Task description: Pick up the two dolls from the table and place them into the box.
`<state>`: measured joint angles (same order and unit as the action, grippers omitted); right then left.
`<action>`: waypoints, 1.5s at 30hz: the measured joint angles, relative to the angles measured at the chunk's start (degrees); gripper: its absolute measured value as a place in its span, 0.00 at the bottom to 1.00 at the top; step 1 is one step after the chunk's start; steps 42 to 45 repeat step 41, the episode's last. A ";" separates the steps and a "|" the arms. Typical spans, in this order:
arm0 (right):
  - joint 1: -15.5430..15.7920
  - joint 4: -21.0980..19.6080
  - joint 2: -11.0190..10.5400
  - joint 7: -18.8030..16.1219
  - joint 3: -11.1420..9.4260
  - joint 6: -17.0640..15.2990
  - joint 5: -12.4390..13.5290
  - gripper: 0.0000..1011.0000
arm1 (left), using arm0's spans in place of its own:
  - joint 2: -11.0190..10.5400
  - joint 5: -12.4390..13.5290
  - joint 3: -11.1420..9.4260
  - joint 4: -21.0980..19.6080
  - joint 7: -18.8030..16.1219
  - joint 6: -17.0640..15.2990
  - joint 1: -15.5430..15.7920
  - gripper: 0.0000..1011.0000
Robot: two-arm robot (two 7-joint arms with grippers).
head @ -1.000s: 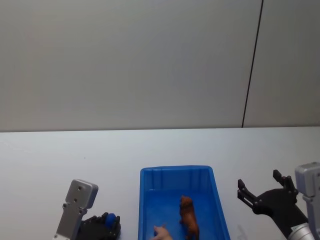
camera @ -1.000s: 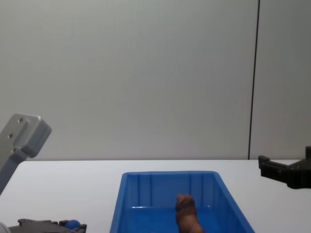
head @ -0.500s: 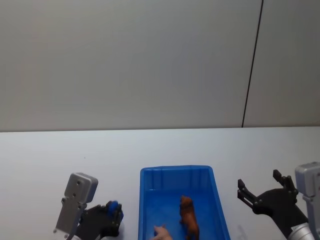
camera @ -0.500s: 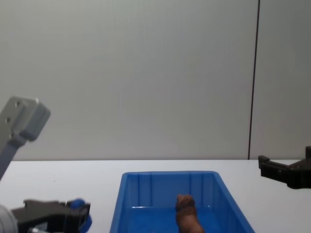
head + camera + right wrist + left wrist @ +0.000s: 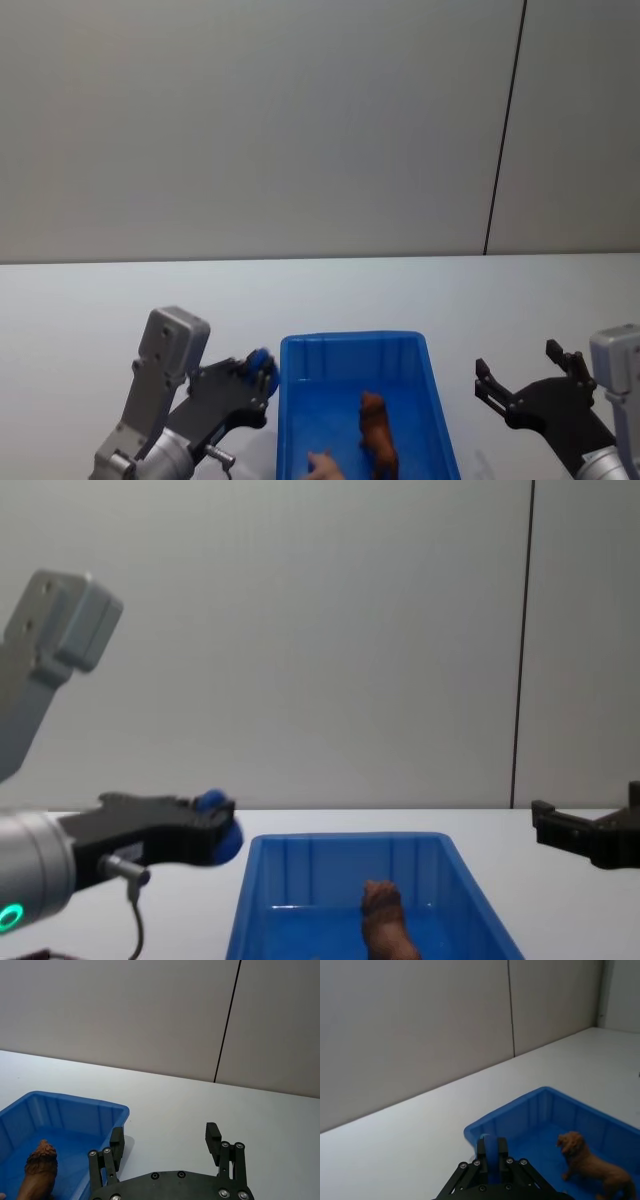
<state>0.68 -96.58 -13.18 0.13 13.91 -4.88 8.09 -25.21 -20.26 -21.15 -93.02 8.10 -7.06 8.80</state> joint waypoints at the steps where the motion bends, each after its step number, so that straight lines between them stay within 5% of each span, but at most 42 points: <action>1: 0.00 0.00 0.00 0.00 0.00 0.00 0.00 0.99 | 0.09 0.05 0.01 -0.04 0.43 0.22 0.20 0.10; 11: 0.00 0.00 0.00 0.00 0.00 0.00 0.00 0.99 | 1.34 -0.07 -0.11 0.26 7.99 3.17 2.44 0.08; 27: 0.00 0.00 0.00 0.00 0.00 0.00 0.00 0.99 | 4.06 -2.96 -1.04 3.59 21.63 5.94 6.46 0.56; 40: 0.00 0.00 0.00 0.00 0.00 0.00 0.00 0.99 | 5.22 -4.20 -1.52 5.00 26.38 6.66 7.94 0.95; 45: 0.00 0.00 0.00 0.00 0.00 0.00 0.00 0.99 | 5.26 -4.25 -1.55 5.03 26.55 6.69 7.99 0.97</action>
